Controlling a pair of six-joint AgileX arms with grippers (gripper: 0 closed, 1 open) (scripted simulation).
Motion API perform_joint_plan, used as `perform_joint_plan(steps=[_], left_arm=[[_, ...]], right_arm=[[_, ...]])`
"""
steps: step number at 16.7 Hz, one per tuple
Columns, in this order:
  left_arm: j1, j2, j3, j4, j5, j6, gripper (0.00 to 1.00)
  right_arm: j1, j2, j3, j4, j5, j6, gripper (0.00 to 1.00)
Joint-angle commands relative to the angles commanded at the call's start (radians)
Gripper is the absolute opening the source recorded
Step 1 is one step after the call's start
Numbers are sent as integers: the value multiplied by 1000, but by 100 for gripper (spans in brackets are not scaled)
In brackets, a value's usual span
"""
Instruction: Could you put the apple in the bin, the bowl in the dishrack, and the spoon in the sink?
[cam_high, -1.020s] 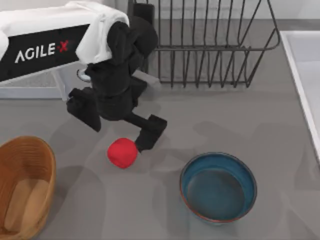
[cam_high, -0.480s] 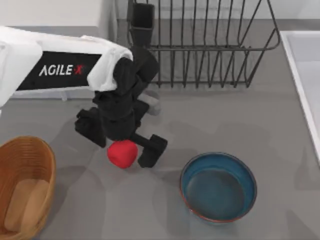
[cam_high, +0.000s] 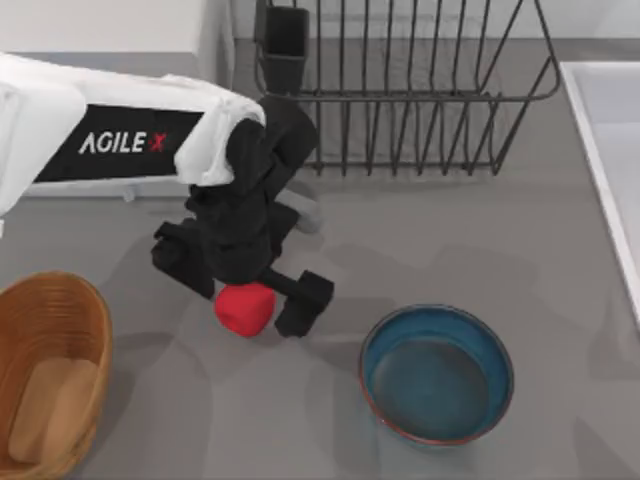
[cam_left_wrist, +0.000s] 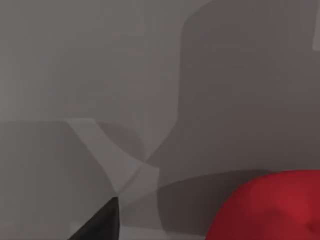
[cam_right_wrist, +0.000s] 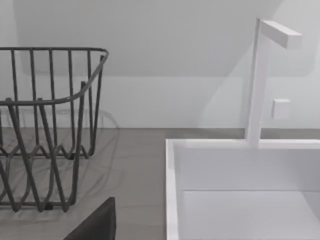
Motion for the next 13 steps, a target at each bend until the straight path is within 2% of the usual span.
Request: perform_joint_plan(steps=[10, 13], left_arm=[[0, 0, 0, 0, 0, 0, 2], [0, 0, 0, 0, 0, 0, 0]], right_arm=[[0, 0, 0, 0, 0, 0, 100], [0, 0, 0, 0, 0, 0, 100]])
